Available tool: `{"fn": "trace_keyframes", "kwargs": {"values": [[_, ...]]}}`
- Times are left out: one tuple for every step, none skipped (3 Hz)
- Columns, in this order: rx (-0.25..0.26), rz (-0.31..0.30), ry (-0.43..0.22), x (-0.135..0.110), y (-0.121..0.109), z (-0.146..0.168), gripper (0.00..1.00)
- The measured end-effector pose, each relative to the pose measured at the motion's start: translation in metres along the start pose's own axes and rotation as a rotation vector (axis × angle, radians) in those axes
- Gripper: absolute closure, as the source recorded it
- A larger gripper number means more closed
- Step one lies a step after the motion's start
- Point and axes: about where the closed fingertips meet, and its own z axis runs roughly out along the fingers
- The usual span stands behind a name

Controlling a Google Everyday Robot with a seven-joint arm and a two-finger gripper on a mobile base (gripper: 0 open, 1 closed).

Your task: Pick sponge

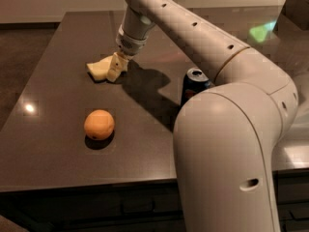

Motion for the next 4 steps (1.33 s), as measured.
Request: {"fn": "trace_keyframes", "kwargs": {"values": [[0.000, 0.000, 0.000, -0.004, 0.000, -0.008, 0.78], [0.000, 0.000, 0.000, -0.007, 0.000, -0.014, 0.99], [-0.002, -0.038, -0.024, -0.018, 0.010, -0.021, 1.00], [0.003, -0.081, -0.055, -0.031, 0.022, -0.035, 1.00]]}}
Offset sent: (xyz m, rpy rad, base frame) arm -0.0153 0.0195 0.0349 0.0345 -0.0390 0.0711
